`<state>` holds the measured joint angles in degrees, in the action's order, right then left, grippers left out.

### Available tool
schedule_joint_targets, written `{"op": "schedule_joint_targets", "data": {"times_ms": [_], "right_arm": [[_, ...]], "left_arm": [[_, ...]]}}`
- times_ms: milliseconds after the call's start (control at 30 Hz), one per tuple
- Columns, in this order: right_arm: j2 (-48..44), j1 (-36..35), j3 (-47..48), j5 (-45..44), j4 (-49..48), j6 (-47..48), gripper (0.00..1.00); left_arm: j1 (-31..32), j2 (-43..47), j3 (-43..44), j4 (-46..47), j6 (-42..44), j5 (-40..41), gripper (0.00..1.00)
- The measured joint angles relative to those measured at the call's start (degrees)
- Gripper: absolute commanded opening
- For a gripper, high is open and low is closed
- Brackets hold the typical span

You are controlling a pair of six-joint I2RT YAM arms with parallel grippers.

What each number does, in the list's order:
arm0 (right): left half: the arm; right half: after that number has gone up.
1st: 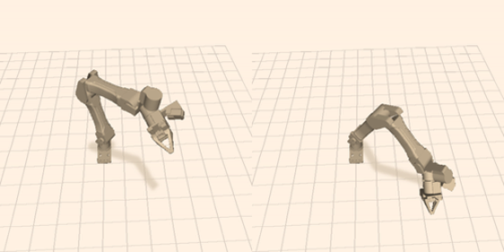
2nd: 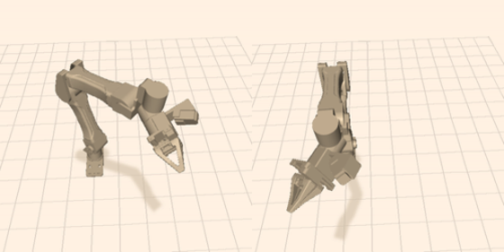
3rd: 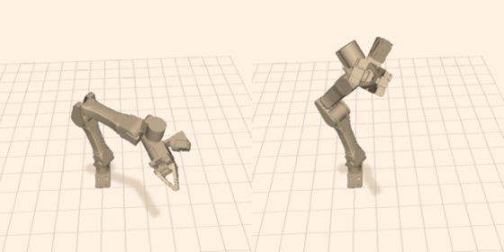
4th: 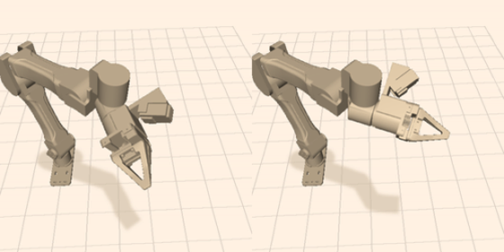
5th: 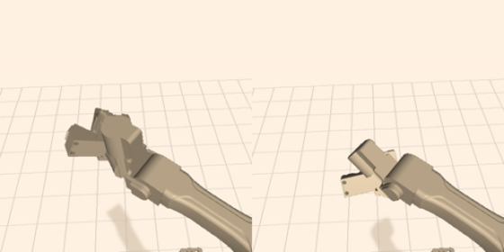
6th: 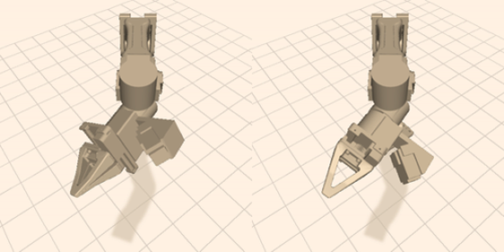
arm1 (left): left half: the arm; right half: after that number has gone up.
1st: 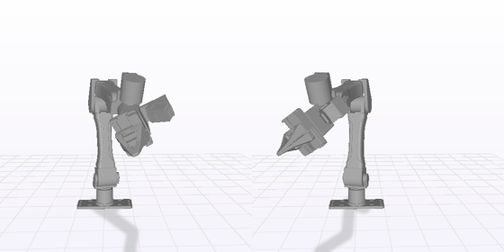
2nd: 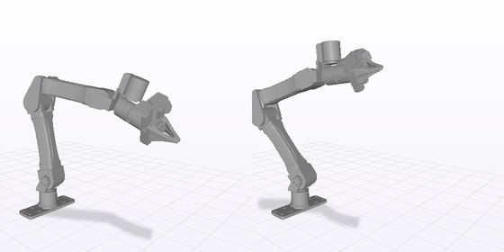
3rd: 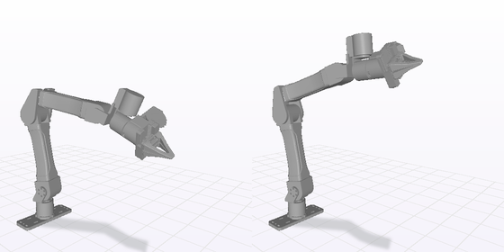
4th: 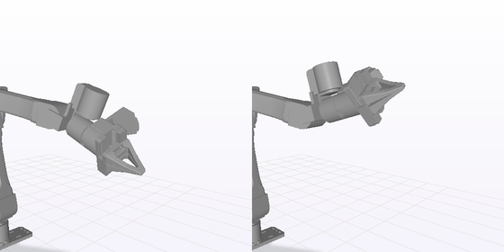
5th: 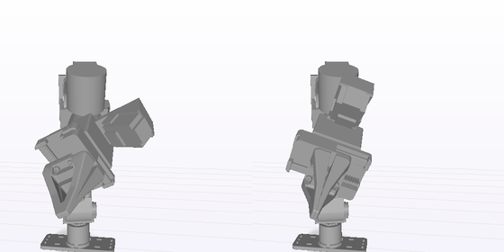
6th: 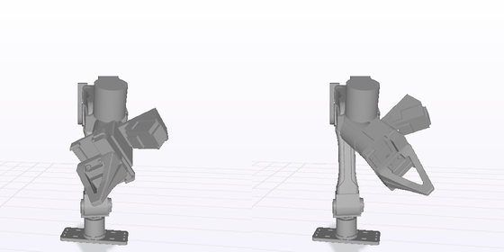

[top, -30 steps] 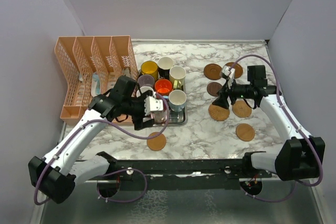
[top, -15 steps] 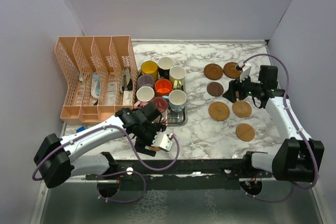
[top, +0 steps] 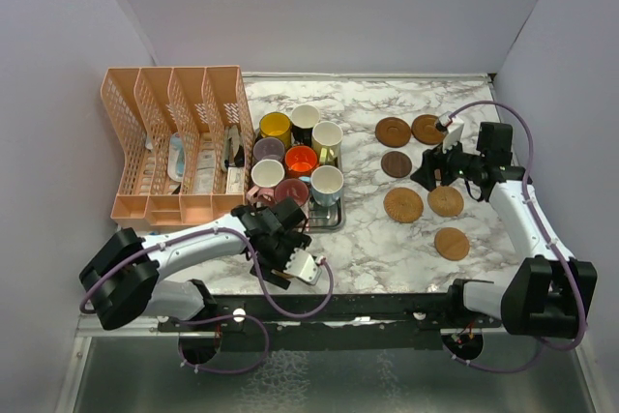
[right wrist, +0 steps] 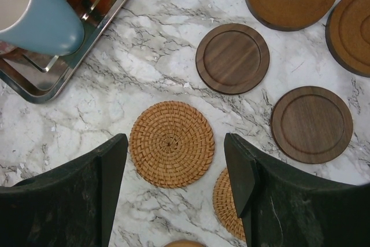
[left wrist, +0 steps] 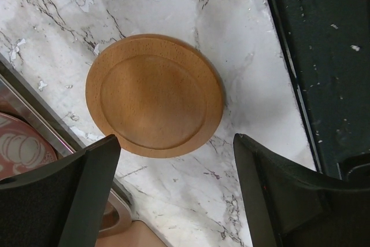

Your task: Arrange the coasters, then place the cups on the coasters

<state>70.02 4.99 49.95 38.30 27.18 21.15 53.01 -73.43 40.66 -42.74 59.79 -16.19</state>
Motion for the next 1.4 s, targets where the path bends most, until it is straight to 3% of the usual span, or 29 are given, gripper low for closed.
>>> {"op": "schedule_joint_targets", "data": {"times_ms": [433,800,1100,1400], "right_arm": [[-1.05,0.02,0.0,0.07,0.02,0.02,0.69],[-1.42,0.96,0.0,0.02,0.0,0.0,0.69],[-2.16,1.9,0.0,-0.15,0.0,-0.39,0.68],[-2.29,4.59,0.0,-5.25,-0.11,-2.21,0.67]], "left_arm": [[0.28,-2.67,-1.75,4.74,3.02,2.58,0.65],[2.89,-7.78,2.19,5.29,4.13,1.73,0.59],[8.35,-17.9,11.39,7.93,4.17,-1.62,0.55],[12.81,-32.02,27.3,9.07,4.13,-6.43,0.53]]}}
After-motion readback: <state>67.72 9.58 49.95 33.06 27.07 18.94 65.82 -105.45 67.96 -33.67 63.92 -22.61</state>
